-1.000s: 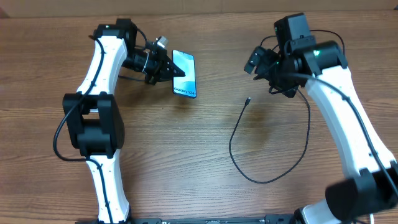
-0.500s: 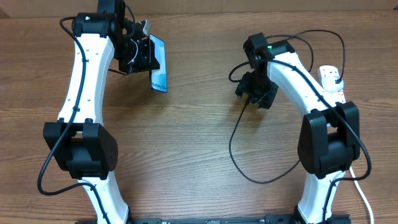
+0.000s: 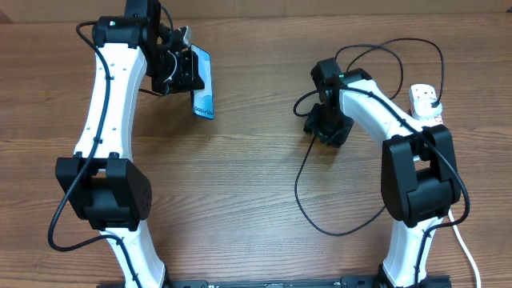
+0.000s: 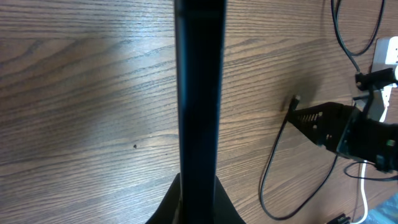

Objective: Plug charger to phone and switch on socket

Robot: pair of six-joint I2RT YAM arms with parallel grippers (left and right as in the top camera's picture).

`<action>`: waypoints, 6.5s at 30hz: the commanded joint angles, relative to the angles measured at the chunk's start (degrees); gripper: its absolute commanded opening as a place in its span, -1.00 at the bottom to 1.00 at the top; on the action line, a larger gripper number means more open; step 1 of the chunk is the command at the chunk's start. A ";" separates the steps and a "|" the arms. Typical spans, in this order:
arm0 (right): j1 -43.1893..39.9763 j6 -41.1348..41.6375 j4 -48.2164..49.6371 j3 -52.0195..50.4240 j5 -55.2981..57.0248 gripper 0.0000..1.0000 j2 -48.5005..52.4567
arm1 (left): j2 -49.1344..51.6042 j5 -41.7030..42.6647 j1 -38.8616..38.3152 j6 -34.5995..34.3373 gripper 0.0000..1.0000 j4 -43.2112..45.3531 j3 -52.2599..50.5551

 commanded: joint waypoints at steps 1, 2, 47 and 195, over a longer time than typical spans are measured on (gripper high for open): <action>0.17 0.09 1.81 -1.27 0.79 0.05 0.02 | -0.52 0.55 -0.39 -0.20 -0.92 0.46 0.85; 0.17 0.09 2.01 -1.27 0.79 0.05 0.02 | -0.52 0.57 -0.39 -0.20 -0.91 0.46 0.85; 1.38 3.04 8.22 -6.08 2.25 -0.92 0.07 | -0.52 0.57 -0.39 -0.20 -0.92 0.24 0.85; 20.24 -10.64 -0.33 22.91 4.52 -0.72 16.98 | -0.52 -1.86 1.53 -9.44 -0.92 5.99 0.85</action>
